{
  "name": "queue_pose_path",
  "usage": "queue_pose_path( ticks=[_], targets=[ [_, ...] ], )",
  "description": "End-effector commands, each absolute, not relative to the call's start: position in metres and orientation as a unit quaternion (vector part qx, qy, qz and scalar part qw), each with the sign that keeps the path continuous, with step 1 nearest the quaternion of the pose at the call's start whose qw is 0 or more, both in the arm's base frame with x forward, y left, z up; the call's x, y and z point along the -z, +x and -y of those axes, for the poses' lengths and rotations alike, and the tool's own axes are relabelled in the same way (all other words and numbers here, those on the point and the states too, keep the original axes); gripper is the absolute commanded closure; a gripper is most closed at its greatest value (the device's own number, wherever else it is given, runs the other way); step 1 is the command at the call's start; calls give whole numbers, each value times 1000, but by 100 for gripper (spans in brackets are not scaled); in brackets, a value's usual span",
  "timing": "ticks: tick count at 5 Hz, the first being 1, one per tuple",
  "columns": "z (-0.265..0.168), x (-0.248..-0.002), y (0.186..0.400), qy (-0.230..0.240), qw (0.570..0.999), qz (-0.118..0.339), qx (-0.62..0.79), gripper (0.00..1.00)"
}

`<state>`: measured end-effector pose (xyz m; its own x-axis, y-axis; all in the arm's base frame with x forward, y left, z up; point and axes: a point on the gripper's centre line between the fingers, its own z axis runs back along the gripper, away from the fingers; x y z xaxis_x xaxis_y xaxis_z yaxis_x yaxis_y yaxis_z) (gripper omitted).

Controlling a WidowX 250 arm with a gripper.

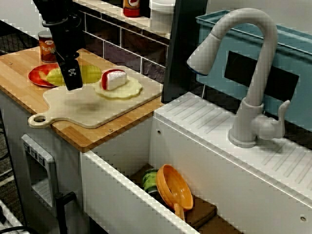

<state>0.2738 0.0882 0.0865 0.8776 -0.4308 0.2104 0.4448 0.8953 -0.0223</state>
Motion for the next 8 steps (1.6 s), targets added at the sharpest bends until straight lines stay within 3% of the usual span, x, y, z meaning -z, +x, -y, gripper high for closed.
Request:
queue_pose_path(
  ticks=[1,3,4,7,8],
  targets=[
    [-35,-103,261,-34,960,133,244,100],
    [9,-86,243,-43,963,138,228,100],
    [25,-81,253,-36,964,142,220,100],
    [41,-81,313,-51,975,150,154,100],
    [41,-80,332,-63,980,129,135,7]
  ],
)
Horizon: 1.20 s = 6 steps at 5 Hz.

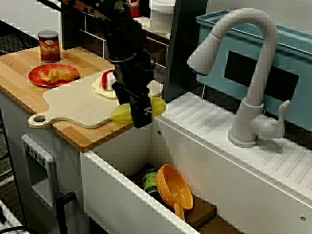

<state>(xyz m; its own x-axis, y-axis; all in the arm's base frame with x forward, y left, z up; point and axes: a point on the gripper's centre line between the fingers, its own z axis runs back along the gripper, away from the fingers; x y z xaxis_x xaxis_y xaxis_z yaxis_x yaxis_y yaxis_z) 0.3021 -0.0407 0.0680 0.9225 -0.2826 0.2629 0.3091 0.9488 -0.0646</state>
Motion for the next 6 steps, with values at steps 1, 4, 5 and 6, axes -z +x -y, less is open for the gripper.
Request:
queue_pose_path(
  ticks=[1,4,5,6],
  targets=[
    [21,-81,333,-70,986,135,70,0],
    [-34,-99,313,-1,991,131,-1,0],
    [-48,-107,315,23,987,155,-21,0],
    [-63,-103,327,48,981,176,-65,0]
  ],
)
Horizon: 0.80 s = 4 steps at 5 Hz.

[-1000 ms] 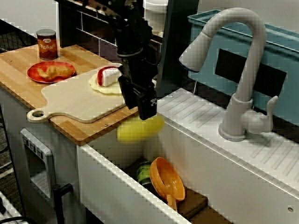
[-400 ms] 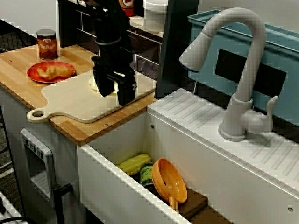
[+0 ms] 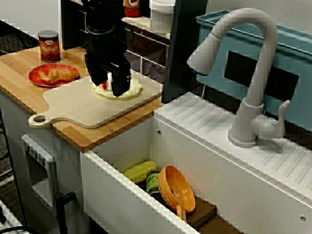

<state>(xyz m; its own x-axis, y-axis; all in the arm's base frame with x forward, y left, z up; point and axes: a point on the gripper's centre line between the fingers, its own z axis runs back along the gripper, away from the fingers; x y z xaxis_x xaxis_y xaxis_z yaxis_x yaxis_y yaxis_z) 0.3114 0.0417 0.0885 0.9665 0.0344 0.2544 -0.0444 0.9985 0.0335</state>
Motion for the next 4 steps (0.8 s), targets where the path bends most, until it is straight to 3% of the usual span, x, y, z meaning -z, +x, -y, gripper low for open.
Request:
queue_pose_path(
  ticks=[1,4],
  targets=[
    [-76,-98,348,63,979,179,-76,0],
    [-110,-113,391,75,980,161,-89,0]
  ],
)
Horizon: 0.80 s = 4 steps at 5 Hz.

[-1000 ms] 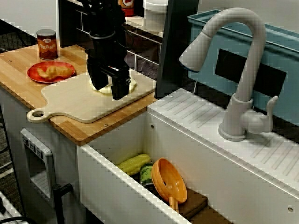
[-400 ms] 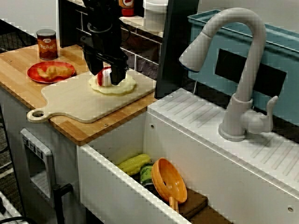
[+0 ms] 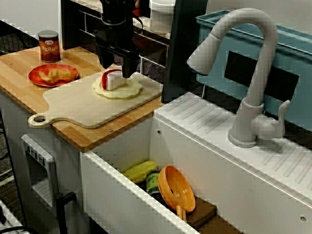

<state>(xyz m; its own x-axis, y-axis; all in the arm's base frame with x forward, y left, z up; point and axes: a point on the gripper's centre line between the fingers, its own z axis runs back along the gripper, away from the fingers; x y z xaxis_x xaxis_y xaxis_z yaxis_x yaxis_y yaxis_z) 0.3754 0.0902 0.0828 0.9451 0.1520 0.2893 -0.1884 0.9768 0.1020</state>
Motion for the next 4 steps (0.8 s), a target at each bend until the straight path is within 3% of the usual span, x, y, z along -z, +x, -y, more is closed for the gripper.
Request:
queue_pose_path(
  ticks=[1,4],
  targets=[
    [-119,-122,389,72,981,158,-85,0],
    [-127,-107,384,59,981,155,-105,0]
  ],
)
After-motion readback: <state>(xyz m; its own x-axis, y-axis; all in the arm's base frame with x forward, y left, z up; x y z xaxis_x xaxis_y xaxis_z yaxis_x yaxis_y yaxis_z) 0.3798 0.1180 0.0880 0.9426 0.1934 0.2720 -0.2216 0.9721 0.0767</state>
